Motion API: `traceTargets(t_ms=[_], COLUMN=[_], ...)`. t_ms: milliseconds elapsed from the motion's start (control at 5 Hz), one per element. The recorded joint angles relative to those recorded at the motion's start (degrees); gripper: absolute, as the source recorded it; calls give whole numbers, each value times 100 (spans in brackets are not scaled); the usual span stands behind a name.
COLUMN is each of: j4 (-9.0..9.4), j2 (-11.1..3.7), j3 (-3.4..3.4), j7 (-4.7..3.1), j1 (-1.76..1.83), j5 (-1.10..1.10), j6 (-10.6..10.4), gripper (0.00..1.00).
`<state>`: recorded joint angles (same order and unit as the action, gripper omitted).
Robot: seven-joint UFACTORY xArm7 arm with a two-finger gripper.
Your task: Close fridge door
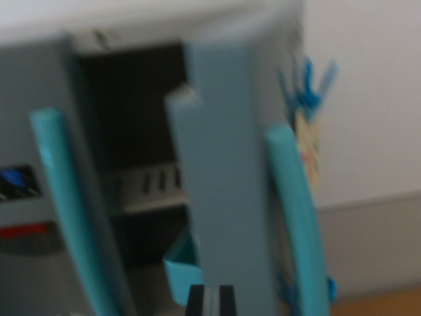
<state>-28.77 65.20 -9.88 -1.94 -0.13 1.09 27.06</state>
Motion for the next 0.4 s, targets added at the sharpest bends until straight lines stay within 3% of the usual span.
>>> traceTargets(t_ms=[200,400], j4=[-2,-2], j2=[-255,-255], j3=[-224,-224], j7=[0,0], j1=[0,0], j5=[0,0], j6=[-1,-1], gripper=[100,100])
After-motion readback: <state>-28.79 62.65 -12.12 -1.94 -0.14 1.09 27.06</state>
